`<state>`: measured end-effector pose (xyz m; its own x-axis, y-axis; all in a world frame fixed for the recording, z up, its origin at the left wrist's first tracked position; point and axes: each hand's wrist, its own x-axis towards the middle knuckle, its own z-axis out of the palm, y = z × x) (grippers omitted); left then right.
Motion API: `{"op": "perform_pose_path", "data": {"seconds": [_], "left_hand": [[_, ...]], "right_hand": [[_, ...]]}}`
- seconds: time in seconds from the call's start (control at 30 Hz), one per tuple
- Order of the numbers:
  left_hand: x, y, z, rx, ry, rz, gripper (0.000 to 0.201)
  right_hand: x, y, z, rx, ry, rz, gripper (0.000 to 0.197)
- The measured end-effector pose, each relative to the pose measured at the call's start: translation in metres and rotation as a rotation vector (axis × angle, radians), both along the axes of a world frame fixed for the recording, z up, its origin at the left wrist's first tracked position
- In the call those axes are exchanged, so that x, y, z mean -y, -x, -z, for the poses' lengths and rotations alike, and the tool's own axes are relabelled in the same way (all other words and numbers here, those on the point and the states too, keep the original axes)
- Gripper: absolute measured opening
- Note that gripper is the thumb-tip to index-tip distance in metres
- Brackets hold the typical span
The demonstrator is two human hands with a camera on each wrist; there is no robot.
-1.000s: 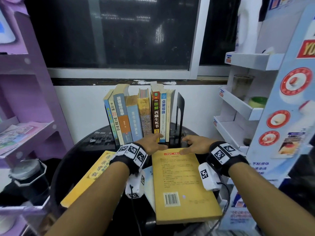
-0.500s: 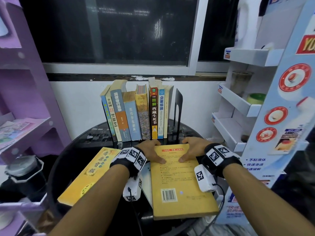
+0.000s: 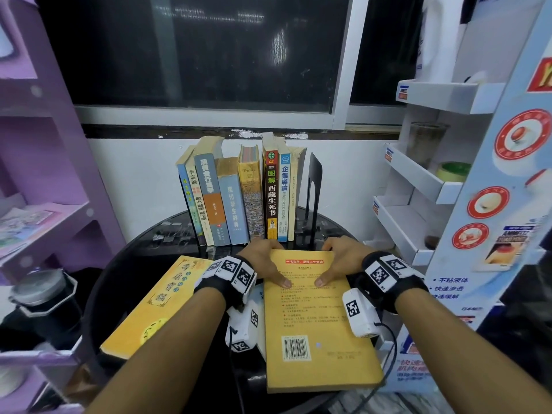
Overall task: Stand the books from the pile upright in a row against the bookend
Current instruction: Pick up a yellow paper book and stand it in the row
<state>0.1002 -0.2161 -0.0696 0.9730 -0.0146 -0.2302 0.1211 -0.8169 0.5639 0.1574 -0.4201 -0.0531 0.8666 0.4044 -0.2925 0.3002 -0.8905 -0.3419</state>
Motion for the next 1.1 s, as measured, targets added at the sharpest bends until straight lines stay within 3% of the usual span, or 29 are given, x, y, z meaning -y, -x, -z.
{"op": "perform_pose_path", "data": {"seconds": [0.33, 0.5, 0.67, 0.87, 1.1], "left_hand": [[-0.001, 0.004, -0.003, 0.025, 0.291, -0.005, 0.074], [-0.002, 0.007, -0.014, 0.070, 0.413, 0.022, 0.069], [0.001, 0.012, -0.036, 0.150, 0.474, 0.066, 0.066], [0.001, 0.016, -0.072, 0.257, 0.468, 0.074, 0.065], [0.001, 0.013, -0.102, 0.448, 0.591, 0.023, 0.058]], "right_hand": [[0.007, 0.004, -0.012, -0.010, -0.050, 0.033, 0.066], [0.010, 0.007, -0.031, -0.130, -0.131, -0.010, 0.064], [0.009, 0.011, -0.055, -0.132, -0.145, -0.064, 0.060], [0.009, 0.016, -0.085, 0.029, -0.187, -0.082, 0.061], [0.004, 0.023, -0.113, 0.310, -0.297, -0.041, 0.056]]}}
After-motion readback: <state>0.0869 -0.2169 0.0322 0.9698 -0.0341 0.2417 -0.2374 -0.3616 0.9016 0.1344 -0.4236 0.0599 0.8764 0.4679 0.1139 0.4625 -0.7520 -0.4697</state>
